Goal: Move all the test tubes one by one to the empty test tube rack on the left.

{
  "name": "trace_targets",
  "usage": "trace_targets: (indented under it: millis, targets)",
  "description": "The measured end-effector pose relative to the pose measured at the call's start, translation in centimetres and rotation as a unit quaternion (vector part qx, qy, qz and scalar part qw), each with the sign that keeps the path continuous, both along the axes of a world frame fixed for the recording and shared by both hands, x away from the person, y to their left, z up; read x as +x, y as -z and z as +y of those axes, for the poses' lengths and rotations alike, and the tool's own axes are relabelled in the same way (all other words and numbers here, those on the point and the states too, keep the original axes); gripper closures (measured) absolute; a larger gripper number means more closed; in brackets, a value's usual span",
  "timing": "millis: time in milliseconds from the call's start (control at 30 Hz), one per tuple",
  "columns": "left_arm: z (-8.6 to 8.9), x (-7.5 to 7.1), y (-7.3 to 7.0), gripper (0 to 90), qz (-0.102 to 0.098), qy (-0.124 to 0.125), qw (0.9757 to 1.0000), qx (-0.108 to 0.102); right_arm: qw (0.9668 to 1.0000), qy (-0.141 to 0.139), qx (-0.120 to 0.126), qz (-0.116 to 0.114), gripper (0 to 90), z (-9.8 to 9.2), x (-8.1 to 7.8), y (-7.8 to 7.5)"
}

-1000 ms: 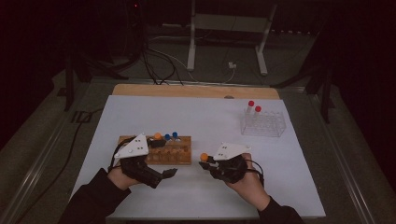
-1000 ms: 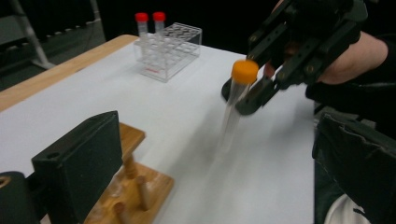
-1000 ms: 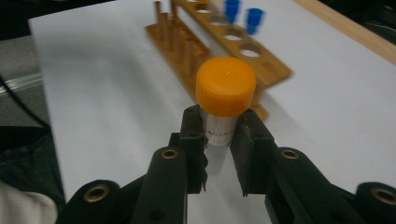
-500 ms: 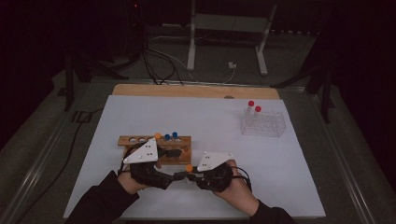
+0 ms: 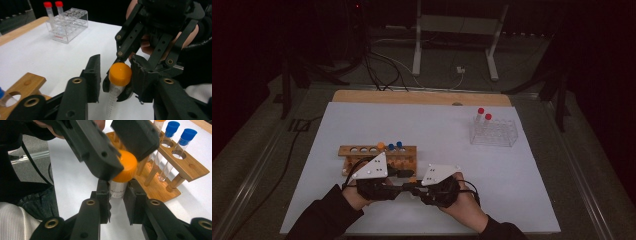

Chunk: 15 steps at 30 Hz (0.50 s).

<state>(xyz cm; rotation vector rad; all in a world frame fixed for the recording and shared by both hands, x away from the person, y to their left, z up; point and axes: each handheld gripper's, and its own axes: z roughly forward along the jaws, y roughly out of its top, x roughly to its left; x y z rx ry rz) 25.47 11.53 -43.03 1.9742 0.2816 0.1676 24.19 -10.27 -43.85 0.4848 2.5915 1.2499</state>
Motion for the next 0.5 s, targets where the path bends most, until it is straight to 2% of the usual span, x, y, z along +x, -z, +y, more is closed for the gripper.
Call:
trace_targets:
  millis: [133,367,500]
  targets:
    - [-0.15,-0.09,0.03,70.2,-0.003,0.007,1.0,0.004,1.0,0.001,-0.001,0.0,75.1,-0.05,0.05,-0.01]
    - [-0.18,-0.1,-0.1,71.7,-0.009,0.006,0.9999,0.009,1.0,0.001,0.002,0.001,75.0,-0.06,0.08,0.02]
    - [0.0,-0.01,-0.37,72.0,-0.007,0.002,1.0,0.003,0.9999,0.003,0.014,-0.001,71.7,-0.21,0.16,-0.05]
